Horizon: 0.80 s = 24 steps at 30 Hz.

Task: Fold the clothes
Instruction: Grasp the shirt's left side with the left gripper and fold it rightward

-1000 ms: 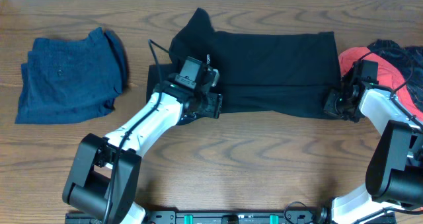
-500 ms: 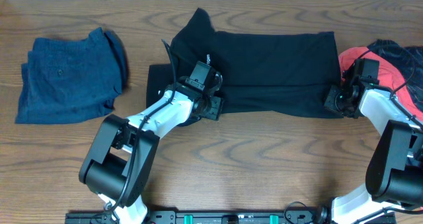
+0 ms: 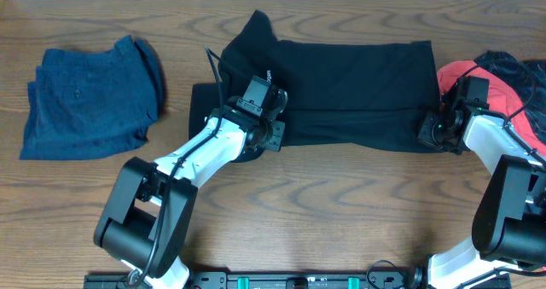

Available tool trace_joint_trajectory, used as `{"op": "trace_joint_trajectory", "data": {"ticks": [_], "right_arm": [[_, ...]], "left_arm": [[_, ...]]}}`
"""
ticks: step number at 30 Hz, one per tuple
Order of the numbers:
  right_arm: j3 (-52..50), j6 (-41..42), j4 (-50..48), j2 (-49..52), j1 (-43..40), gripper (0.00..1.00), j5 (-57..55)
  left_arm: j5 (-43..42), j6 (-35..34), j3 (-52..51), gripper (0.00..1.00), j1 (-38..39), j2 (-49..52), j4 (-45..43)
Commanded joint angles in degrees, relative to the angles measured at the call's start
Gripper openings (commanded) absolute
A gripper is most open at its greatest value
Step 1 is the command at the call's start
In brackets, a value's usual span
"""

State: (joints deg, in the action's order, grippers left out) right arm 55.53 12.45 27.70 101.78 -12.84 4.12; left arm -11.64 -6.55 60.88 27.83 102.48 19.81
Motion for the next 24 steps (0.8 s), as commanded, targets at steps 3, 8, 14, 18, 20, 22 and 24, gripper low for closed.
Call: {"op": "trace_joint_trajectory", "data": {"ticks": [3,8,14,18,20,22,24], "right_arm": [[-0.5,-0.1,0.2,-0.4,0.2,0.13,0.2],[-0.5,-0.1,0.6,-0.4,0.2,0.13,0.2],[-0.5,-0.1,1.0,-0.4,0.2,0.13,0.2],[-0.5,-0.1,1.0,-0.4,0.2,0.13,0.2],[-0.5,-0.1,1.0,-0.4,0.2,0.13,0.2],[-0.5,-0.1,1.0,-0.4,0.2,0.13,0.2],[-0.5,-0.1,1.0,-0.4,0.2,0.13,0.2]], "left_arm": [[7.2,1.8,1.7,0.06,0.1,-2.4,-2.4],[9.4,3.2,1.7,0.06,-0.1,-2.6,-10.9],[9.6,4.0,1.7,0.06,-0.7,-2.6,-23.3],[9.6,3.9,1.7,0.25,-0.8,-2.6,-24.5],[9.6,4.0,1.7,0.45,-0.8,-2.5,-22.6],[9.8,4.0,1.7,0.52,-1.0,-2.5,-20.2],[9.8,4.0,1.7,0.56,-1.6,-2.5,-17.7]]}}
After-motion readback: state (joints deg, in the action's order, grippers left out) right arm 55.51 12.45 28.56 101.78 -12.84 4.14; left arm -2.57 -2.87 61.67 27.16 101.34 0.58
